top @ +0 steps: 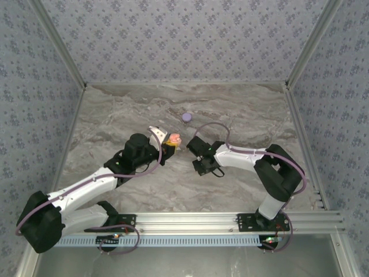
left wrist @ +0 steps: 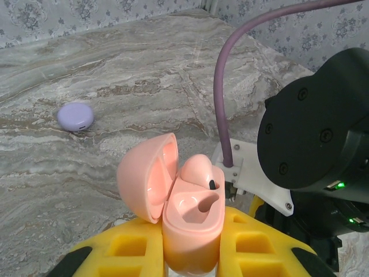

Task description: Insert the wireless bluetooth earbuds into the charging case

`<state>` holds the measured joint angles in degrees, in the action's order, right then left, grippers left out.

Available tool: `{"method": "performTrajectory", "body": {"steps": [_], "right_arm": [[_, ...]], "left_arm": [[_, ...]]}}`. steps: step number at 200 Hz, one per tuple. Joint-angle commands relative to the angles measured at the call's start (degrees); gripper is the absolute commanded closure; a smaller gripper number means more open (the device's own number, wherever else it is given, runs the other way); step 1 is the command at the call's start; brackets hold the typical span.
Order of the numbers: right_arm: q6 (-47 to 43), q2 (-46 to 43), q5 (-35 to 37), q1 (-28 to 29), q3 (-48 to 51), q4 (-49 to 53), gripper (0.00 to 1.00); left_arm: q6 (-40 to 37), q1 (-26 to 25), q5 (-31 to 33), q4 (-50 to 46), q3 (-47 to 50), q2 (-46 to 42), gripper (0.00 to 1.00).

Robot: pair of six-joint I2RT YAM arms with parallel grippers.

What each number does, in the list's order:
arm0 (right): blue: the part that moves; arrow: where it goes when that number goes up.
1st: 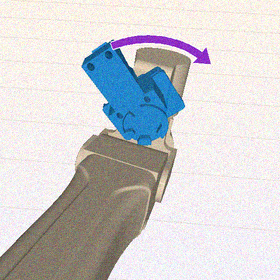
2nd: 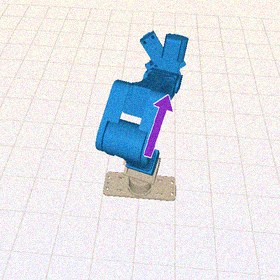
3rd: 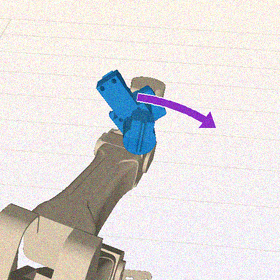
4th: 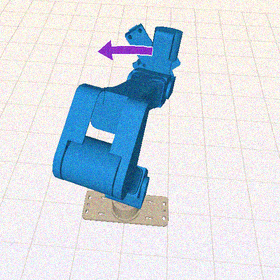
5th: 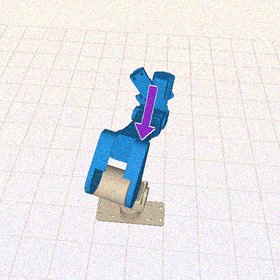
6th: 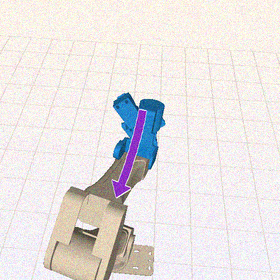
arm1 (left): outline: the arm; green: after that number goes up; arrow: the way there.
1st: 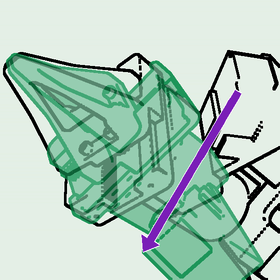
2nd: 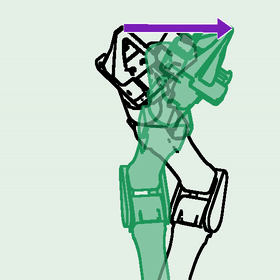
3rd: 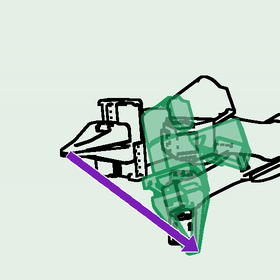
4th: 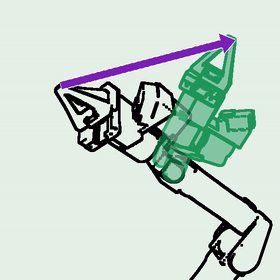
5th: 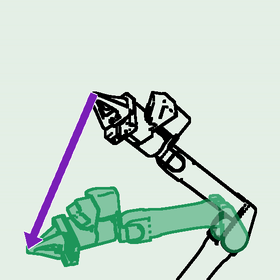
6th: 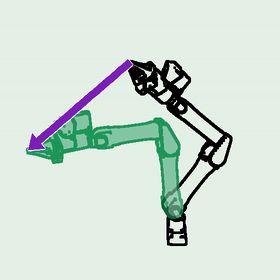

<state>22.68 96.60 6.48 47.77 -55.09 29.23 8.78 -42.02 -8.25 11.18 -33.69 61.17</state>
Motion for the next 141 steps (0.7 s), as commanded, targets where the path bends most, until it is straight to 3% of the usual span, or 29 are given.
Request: {"method": "performTrajectory", "body": {"steps": [1,54,88,141], "right_arm": [[-0.3,-1.1,3.0,0.3,-2.1,2.8,0.77],[1.2,-6.5,-0.9,-0.5,-1.8,3.7,0.72],[7.6,-7.2,-5.2,-1.8,-1.5,2.4,0.44],[16.8,-2.9,-7.5,-2.6,-1.2,1.2,0.46]], "left_arm": [[-0.6,-0.3,0.4,-0.2,-1.1,-1.7,0.89],[-0.6,-0.3,0.6,-0.5,-1.1,-1.9,0.89],[-0.6,-0.3,0.5,-0.4,-1.1,-2.0,0.89],[-0.6,-0.3,0.4,-0.6,-1.0,-2.4,0.89]]}}
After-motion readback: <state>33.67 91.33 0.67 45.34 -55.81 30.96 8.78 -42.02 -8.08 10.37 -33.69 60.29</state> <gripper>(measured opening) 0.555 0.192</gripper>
